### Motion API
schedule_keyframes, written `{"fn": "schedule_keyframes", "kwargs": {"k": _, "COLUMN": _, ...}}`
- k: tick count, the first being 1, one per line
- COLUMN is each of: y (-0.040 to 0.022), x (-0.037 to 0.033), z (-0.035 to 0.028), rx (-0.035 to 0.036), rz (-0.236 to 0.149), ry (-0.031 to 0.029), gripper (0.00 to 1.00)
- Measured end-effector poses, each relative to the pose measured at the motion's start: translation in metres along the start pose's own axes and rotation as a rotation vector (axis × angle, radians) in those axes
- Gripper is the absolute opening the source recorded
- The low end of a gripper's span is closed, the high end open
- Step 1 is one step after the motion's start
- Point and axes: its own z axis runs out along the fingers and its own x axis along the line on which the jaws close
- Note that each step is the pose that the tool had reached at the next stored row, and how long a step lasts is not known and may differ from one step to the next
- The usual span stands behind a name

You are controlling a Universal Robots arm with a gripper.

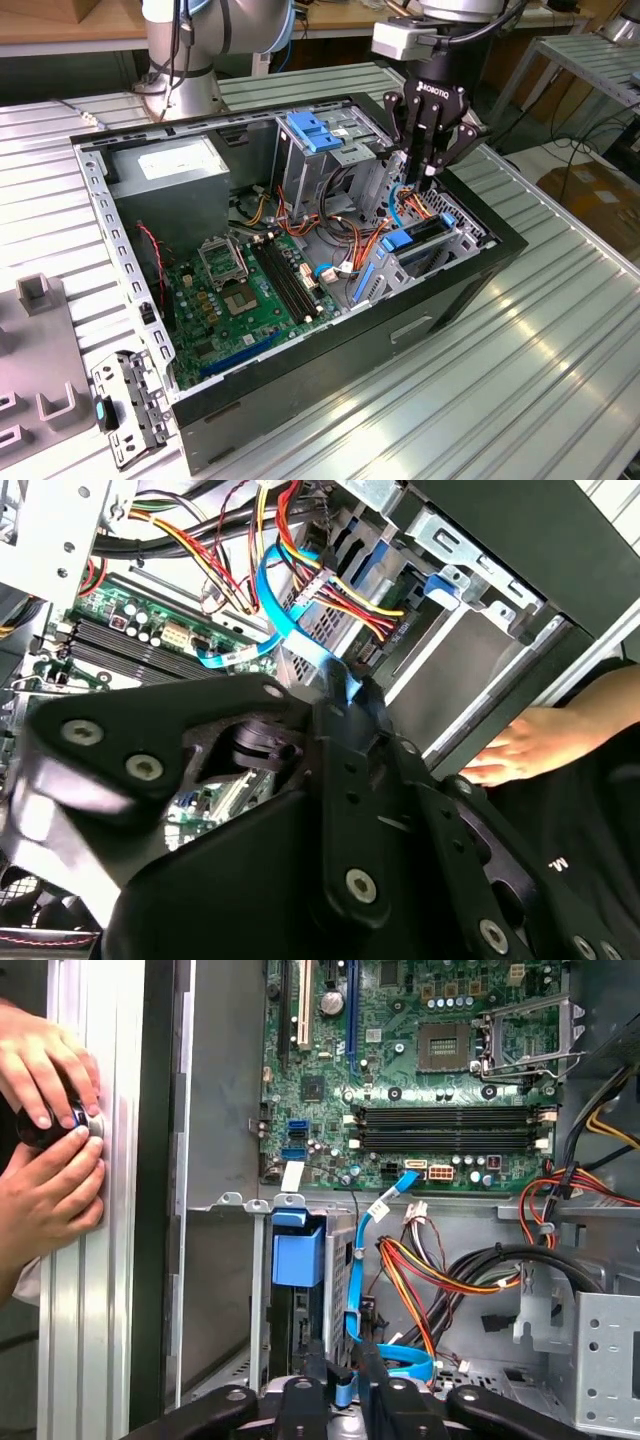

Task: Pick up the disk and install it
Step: 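Insert the second disk wire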

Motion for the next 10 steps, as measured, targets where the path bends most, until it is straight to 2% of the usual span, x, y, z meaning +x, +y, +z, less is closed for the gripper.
{"fn": "schedule_keyframes", "kwargs": {"k": 2, "y": 0.0000, "x": -0.0009, "z": -0.0002, "rx": -0.0001, "rz": 0.000, "ry": 0.0032, "gripper": 0.16}}
{"fn": "schedule_keyframes", "kwargs": {"k": 7, "y": 0.0000, "x": -0.0010, "z": 0.0000, "rx": -0.0001, "rz": 0.000, "ry": 0.0040, "gripper": 0.16}}
{"fn": "schedule_keyframes", "kwargs": {"k": 10, "y": 0.0003, "x": 0.0025, "z": 0.0020, "rx": 0.0008, "rz": 0.000, "ry": 0.0031, "gripper": 0.16}}
